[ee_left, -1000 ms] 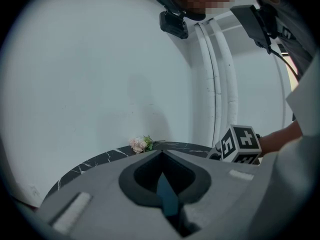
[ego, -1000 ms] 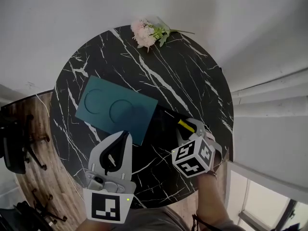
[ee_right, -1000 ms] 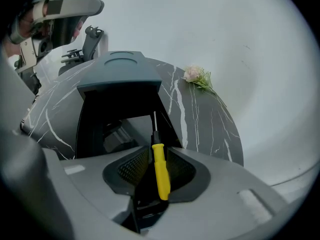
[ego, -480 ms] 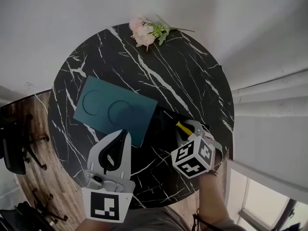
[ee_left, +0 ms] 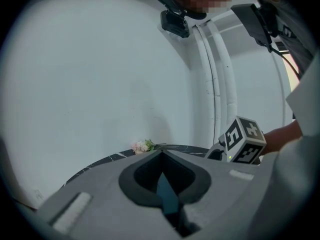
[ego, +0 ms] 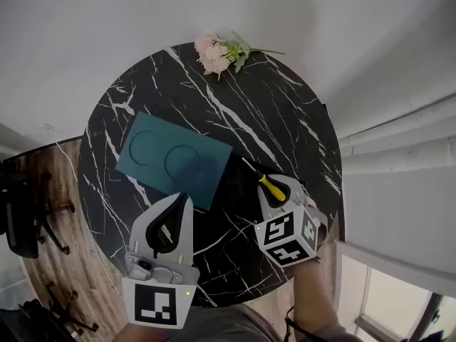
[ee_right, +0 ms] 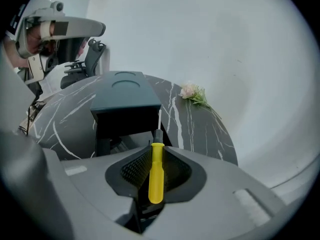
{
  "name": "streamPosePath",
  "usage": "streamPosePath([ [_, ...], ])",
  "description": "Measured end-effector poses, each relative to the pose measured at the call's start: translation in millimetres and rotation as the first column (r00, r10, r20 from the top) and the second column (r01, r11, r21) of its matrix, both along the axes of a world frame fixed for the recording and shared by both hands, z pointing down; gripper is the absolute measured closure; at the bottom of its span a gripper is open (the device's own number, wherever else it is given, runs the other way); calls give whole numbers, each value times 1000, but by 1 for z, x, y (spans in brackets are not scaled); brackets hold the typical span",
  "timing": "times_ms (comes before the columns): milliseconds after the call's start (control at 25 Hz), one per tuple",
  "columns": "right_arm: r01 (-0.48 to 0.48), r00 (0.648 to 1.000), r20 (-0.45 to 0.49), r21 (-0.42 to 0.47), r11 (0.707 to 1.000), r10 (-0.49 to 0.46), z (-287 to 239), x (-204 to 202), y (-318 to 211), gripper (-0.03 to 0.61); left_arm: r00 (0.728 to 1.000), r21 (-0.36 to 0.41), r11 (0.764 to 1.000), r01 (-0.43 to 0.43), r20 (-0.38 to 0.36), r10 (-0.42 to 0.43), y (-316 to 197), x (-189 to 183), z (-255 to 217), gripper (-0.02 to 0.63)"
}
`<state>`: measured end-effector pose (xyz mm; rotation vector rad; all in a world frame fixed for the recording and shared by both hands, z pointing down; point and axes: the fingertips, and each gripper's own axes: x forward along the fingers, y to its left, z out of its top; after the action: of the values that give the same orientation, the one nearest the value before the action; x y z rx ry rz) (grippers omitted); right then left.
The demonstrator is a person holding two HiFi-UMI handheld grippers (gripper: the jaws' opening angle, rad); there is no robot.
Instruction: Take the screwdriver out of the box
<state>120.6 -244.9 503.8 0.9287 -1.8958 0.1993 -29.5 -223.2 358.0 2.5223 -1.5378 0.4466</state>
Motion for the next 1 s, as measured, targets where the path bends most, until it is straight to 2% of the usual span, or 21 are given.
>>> streamPosePath([
  [240,-41,991,130,112,993,27,-62,-4,12,488,1000,83,997,1,-11,0,25,7,-34,612],
  [480,-87,960,280,251,964,13,-150,-6,44,486,1000,186,982,-4,-4,5,66,16,-79,612],
  [680,-105,916,397,369,924,-55,-231,-12,87,486,1000,277,961,-6,-12,10,106,23,-119,613],
  [800,-121,887,450,441,889,-102,-277,-15,118,486,1000,332,943,-7,-12,12,132,27,-140,612],
  [1000,-126,830,518,533,836,-205,-336,-20,170,486,1000,381,925,6,2,-7,174,26,-159,612],
])
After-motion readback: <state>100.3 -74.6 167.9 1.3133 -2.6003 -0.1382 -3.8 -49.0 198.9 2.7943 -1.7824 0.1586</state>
